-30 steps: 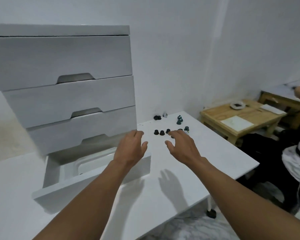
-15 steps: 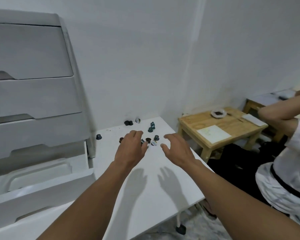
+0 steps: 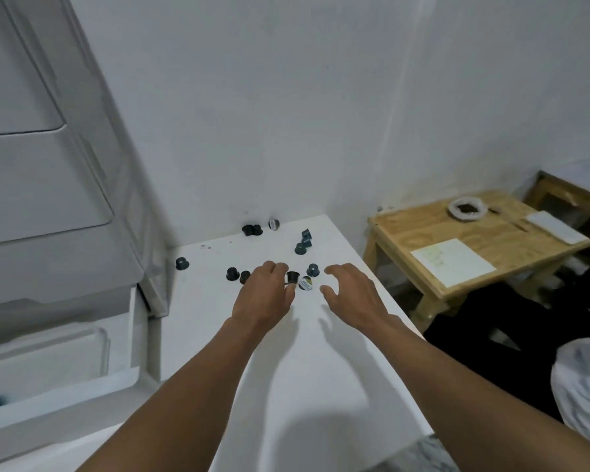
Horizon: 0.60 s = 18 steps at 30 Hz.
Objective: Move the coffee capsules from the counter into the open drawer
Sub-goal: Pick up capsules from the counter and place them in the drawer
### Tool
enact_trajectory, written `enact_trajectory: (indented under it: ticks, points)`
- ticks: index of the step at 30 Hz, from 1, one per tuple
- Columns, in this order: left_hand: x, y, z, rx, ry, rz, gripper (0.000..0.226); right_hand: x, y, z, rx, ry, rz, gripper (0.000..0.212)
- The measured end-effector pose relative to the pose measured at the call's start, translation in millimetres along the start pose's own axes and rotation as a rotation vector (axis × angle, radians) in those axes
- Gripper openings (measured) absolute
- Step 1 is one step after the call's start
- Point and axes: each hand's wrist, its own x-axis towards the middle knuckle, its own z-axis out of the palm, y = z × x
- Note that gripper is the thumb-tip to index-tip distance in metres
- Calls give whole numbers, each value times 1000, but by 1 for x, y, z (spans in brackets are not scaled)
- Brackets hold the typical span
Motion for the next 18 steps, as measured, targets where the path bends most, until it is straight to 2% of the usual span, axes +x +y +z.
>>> enact_trajectory:
  ticks: [6,9,14,18]
  points:
    - [54,-25,48,-36,-103,-14,32,55,21,38,-16,-89,28,40]
    - [72,-40,69,-65,-120,-45,31,77,31,64,30,-71,-14,33]
    - [82,-57,95,-50,-178,-34,24,98,39,90,-8,-236,19,41]
    - [93,-68,113,-63,-211,-119,24,117,48,107,-4,-303,30,43]
